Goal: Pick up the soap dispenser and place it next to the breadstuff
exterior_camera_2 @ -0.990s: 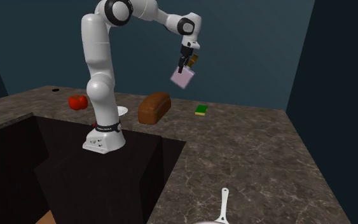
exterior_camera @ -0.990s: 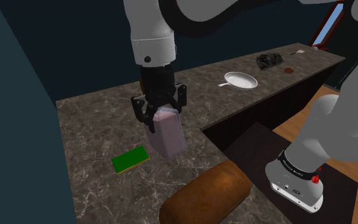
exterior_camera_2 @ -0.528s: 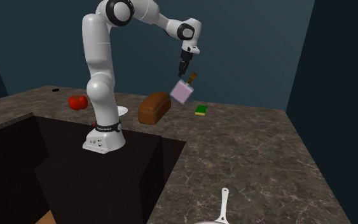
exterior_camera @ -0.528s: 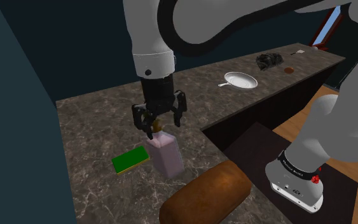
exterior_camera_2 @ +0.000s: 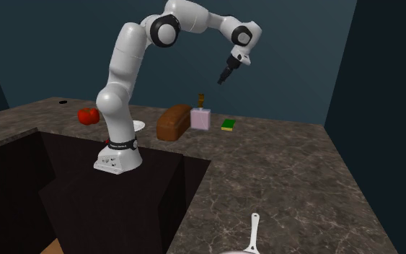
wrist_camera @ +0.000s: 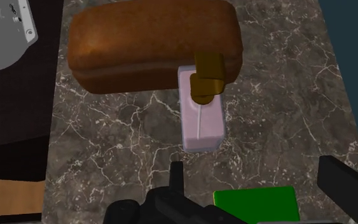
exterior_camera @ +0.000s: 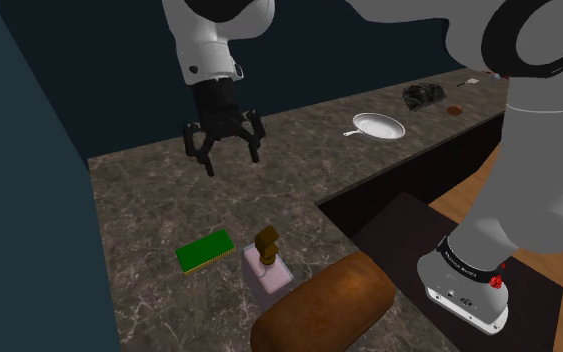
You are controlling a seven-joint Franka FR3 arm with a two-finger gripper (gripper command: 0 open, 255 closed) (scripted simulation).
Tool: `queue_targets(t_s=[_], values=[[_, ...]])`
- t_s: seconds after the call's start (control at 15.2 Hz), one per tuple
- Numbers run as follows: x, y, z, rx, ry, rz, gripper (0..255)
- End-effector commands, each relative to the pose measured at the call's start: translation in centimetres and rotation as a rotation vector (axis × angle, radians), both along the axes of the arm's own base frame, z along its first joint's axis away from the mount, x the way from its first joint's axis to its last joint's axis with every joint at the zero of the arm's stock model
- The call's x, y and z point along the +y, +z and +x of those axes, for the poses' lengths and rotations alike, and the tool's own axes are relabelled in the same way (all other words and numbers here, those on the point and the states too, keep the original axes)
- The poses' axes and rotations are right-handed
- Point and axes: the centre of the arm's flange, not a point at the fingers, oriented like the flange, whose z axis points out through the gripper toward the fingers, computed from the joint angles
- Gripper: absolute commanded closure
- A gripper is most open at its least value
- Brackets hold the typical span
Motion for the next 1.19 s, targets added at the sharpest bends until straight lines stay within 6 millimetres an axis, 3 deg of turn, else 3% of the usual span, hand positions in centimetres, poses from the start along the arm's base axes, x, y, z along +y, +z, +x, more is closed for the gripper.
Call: queue_targets(t_s=[0.0,0.53,0.99,1.06,1.12], values=[[-0.7,-0.3,2.5,0.064,-0.005,0.01,0],[-0.3,-3.6,0.2,0.064,-0.005,0.01,0],[-0.3,-3.6,0.2,0.064,-0.005,0.01,0],[-0.3,-3.6,0.2,0.064,-0.005,0.01,255],[-0.3,-3.6,0.2,0.064,-0.005,0.01,255]])
